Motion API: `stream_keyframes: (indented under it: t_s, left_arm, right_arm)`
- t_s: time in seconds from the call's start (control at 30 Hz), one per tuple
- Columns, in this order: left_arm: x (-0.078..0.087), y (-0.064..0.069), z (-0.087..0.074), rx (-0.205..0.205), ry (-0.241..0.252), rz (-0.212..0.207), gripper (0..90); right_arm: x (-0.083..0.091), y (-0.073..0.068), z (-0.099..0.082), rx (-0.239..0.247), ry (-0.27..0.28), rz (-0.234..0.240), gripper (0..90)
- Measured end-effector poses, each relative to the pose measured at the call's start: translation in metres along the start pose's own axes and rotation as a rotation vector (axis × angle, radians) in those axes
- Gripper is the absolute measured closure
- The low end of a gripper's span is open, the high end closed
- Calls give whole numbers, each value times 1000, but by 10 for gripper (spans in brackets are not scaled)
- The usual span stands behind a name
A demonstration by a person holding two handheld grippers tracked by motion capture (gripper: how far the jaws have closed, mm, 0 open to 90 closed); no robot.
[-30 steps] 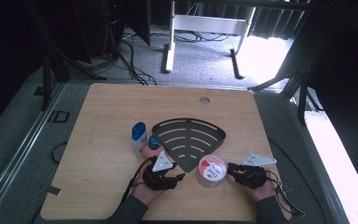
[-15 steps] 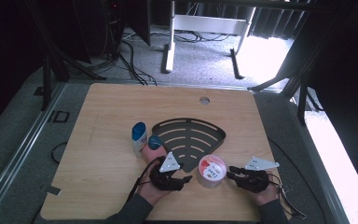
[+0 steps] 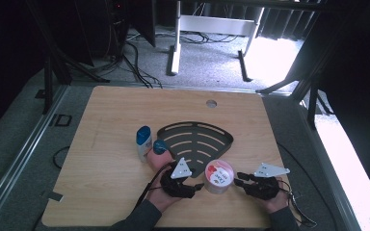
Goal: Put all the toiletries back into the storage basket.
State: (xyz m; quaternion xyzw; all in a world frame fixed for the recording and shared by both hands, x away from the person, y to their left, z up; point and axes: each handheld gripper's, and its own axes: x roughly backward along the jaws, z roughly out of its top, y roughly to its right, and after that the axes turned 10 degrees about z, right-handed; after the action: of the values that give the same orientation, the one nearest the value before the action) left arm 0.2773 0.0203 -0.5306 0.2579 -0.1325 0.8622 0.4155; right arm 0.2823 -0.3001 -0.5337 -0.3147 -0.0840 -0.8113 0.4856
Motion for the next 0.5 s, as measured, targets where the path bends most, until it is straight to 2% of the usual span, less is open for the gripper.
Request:
stream_keyframes:
  t_s: [0.3,0.5]
  left_arm:
    - [-7,-1,2,-8,7,-27,363]
    - [-10,0,5,-30,4,-47,340]
  right_arm:
    - [2,-2,-1,23,-6,28,627]
    - [2,-4,-2,45,-10,56,564]
